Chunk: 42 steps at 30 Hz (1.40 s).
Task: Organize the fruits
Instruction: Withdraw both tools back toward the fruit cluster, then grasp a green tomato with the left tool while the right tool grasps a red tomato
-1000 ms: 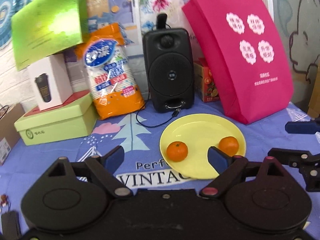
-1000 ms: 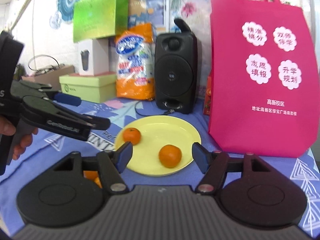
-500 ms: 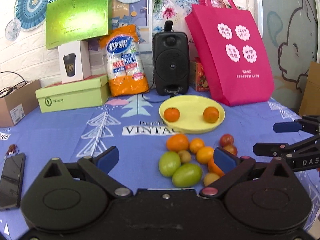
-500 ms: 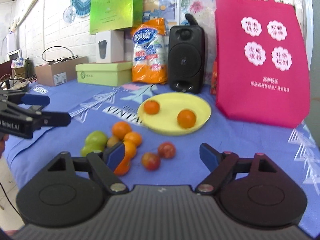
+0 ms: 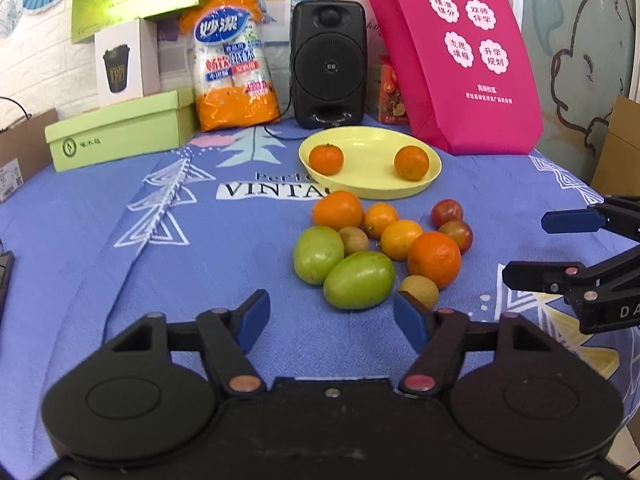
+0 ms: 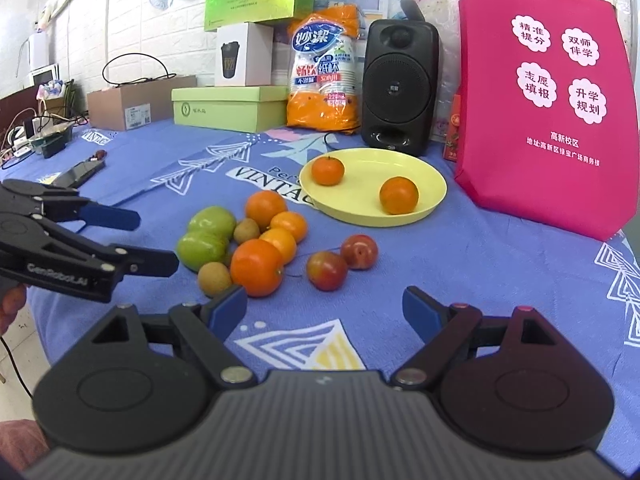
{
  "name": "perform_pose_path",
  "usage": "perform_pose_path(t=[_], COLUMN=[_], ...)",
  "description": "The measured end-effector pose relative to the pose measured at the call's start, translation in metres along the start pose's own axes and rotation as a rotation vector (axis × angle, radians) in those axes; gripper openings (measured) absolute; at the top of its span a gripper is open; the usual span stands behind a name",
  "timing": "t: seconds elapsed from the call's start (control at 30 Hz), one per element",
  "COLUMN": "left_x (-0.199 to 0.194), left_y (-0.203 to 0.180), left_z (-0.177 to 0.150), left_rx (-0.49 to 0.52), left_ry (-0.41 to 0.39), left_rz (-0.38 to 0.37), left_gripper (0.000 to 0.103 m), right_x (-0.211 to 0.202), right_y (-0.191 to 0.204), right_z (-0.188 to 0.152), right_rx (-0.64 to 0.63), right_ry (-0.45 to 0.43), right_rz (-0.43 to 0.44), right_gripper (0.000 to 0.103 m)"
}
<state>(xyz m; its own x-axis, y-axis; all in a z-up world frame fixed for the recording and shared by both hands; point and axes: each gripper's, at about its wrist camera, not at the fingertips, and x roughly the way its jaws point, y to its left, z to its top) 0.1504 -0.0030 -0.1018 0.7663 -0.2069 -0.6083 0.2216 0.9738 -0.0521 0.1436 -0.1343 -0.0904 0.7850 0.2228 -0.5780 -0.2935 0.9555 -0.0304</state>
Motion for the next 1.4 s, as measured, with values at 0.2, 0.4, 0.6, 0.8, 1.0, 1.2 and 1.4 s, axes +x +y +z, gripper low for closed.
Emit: perform_pose_path(t=[0.2,0.4,0.6,0.8,1.0,1.2,1.4], left_x=[0.018,0.031,0.042,0.05,0.046,0.043,0.041], left_y=[0.0,-0.005,-0.004,-0.004,-0.003,0.001,0.002], left_z=[0.0,0.006,0.011,0.015,0.013,0.012,0.01], left_rx=[-0.028,-0.03,-0.042,-0.047,-0.042,-0.049,-0.049], left_ry=[0.04,0.04,0.039,0.034,0.029,0.034,0.031], left_rz=[-0.038,-0.035,-0.045,-0.072,-0.063,-0.065,-0.07], left_gripper=[0.052,0.051,0.051,0.04,0.04,0.04,0.04], right_x=[0.008,0.014,0.017,0.022,0.038,0.058,0.075], right_y=[-0.001,0.0,-0.003,-0.007,-0.008,-0.013,-0.009], right_z=[-0.001,-0.002,-0.003,-0.003,0.005,0.009,0.018], right_rx=[0.001,-0.009,-0.002,0.007,0.013,0.04,0.047], right_ry=[0.023,0.038,0.044,0.049,0.054,0.084,0.097], right_rz=[0.005,0.011,0.013,0.015,-0.011,-0.005,-0.004], right_gripper=[0.085,0.085,0.085,0.085,0.068,0.051,0.039])
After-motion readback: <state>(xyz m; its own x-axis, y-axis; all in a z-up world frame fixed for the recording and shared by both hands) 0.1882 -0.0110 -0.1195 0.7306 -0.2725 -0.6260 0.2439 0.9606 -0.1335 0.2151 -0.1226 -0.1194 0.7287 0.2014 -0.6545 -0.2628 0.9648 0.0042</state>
